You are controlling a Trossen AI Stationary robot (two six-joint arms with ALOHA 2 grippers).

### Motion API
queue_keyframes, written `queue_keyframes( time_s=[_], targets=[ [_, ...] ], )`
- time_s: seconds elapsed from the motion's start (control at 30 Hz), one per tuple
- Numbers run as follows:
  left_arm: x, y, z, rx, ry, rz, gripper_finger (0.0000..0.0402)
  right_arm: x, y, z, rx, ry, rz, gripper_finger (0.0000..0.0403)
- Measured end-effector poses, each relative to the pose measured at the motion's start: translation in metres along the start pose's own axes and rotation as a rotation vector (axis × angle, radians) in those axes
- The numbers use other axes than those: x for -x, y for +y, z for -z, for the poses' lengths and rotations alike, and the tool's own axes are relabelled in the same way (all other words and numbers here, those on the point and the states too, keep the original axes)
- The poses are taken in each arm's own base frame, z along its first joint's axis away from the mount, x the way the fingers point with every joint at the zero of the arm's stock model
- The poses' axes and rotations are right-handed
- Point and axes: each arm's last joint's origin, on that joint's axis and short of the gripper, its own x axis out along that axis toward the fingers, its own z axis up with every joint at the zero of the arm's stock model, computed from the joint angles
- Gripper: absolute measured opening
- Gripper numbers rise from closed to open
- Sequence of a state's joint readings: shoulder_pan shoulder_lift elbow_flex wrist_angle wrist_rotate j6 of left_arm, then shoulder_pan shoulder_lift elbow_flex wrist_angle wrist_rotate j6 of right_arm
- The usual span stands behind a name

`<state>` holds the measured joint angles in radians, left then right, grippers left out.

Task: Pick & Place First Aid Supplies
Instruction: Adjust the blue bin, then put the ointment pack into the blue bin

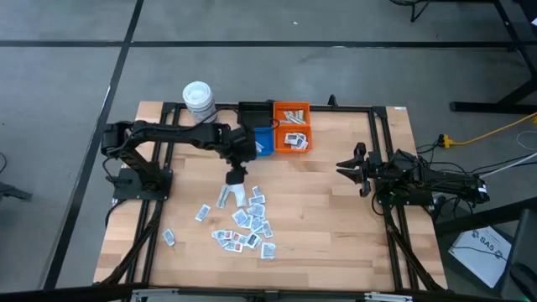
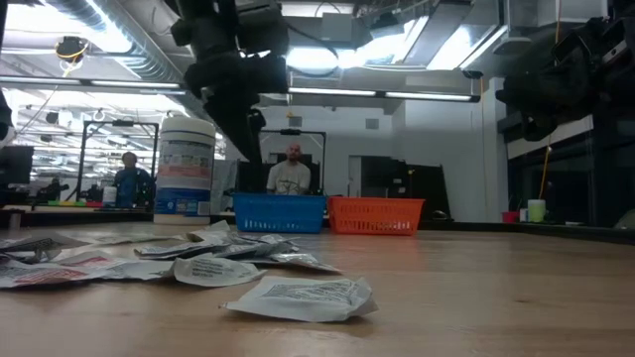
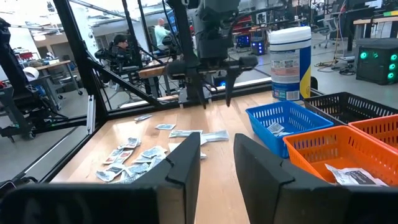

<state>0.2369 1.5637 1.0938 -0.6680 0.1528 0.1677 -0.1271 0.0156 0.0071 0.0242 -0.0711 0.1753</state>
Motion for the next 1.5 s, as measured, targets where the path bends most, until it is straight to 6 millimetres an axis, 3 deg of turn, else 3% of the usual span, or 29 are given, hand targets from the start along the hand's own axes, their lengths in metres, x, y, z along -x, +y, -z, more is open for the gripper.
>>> queue_keyframes(
  time_s=[0.33, 0.63, 0.93, 1.23, 1.5],
  targets=[
    [-0.031, 0.006, 0.011, 0.003, 0.069, -0.022, 0.0223, 0.0, 0.0, 0.0, 0.0, 0.0, -0.001, 0.01],
    [-0.034, 0.027, 0.009, 0.003, 0.029, -0.143, 0.0223, 0.0, 0.0, 0.0, 0.0, 0.0, 0.0, 0.01],
    [-0.032, 0.037, 0.005, 0.015, -0.01, -0.251, 0.0223, 0.0, 0.0, 0.0, 0.0, 0.0, 0.0, 0.01],
    [-0.004, 0.008, -0.006, -0.017, -0.114, -0.256, 0.0223, 0.0, 0.0, 0.0, 0.0, 0.0, 0.0, 0.01],
    [0.012, -0.045, -0.002, -0.043, -0.11, -0.173, 0.0223, 0.0, 0.0, 0.0, 0.0, 0.0, 0.0, 0.01]
  ],
)
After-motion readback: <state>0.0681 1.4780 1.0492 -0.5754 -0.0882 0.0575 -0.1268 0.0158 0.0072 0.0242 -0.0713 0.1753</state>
